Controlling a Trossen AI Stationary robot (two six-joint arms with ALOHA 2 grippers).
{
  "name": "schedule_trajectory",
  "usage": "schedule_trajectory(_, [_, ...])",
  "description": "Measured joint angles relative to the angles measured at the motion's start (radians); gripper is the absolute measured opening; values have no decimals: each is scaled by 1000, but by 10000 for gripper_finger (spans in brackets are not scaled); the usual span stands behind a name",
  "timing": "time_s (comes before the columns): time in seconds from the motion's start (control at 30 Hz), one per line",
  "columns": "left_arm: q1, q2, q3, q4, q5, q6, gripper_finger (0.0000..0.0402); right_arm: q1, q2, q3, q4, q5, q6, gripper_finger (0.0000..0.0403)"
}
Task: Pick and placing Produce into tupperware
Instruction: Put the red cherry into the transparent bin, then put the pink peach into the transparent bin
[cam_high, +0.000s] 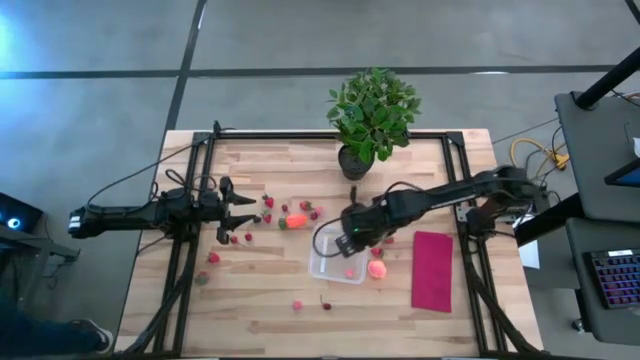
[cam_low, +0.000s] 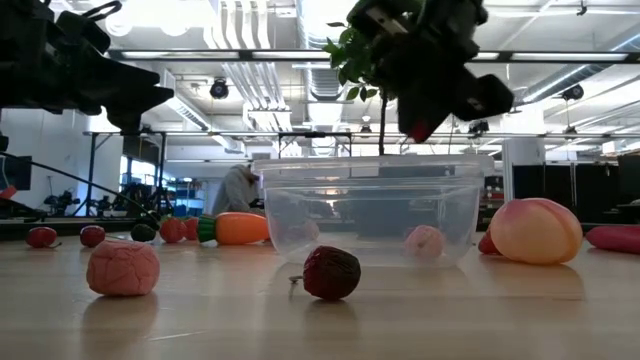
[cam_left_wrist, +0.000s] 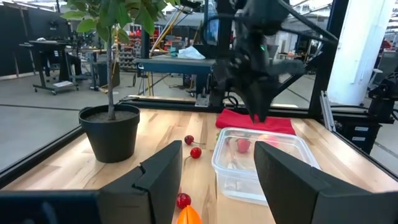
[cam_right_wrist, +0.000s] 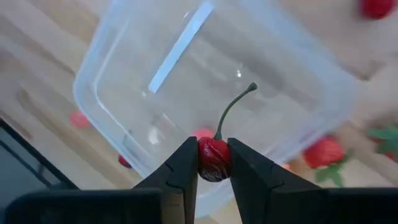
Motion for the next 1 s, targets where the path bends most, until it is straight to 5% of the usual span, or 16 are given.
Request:
schedule_trajectory(0.3, [0, 1, 0, 0, 0, 0, 187, 32, 209, 252, -218, 3, -180, 157])
schedule_trajectory(0.47, [0, 0, 0, 0, 0, 0, 187, 69, 219, 336, -425, 127, -227, 226])
schedule_trajectory(0.73, [0, 2, 0, 0, 0, 0, 187, 292, 59, 195, -478, 300, 10, 293])
schedule_trajectory(1.0, [0, 3, 0, 0, 0, 0, 187, 500, 37, 29, -298, 518, 263, 328])
